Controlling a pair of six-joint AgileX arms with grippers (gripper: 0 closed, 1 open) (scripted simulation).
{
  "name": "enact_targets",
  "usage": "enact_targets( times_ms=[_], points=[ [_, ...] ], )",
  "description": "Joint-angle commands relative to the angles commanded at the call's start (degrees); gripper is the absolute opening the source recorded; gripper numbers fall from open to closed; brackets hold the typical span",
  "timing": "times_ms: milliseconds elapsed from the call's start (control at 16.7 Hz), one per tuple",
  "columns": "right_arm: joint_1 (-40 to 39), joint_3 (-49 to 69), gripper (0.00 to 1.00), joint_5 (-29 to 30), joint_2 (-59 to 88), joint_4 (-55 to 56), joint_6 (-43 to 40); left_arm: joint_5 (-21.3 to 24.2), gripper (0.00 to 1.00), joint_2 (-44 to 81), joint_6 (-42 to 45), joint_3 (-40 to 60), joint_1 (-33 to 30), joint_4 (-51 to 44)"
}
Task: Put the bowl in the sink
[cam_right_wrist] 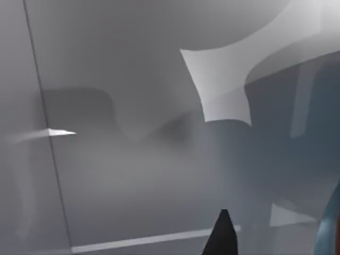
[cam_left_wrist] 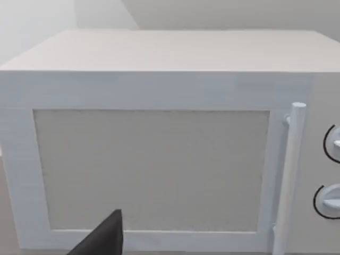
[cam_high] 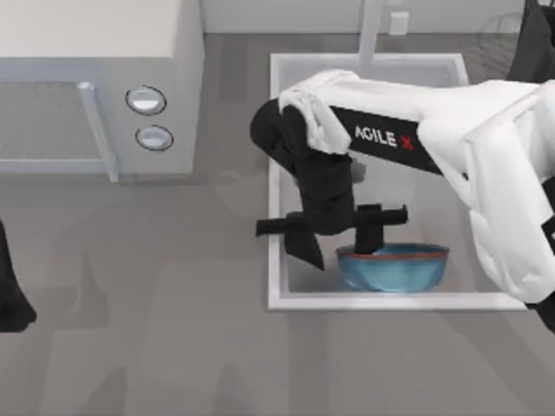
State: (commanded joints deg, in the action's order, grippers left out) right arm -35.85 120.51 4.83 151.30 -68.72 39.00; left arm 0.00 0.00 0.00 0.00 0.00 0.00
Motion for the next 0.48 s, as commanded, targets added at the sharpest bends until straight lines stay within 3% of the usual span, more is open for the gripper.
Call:
enact_targets(
  times_ms=[240, 480],
  points=[
    [0.0, 0.0, 0.02, 0.0, 0.0, 0.0, 0.0, 0.0, 1.0, 0.0, 0.0, 0.0, 0.0, 0.0],
    [0.0, 0.0, 0.0, 0.0, 0.0, 0.0, 0.0, 0.0, 1.0, 0.0, 0.0, 0.0, 0.0, 0.0]
  ],
)
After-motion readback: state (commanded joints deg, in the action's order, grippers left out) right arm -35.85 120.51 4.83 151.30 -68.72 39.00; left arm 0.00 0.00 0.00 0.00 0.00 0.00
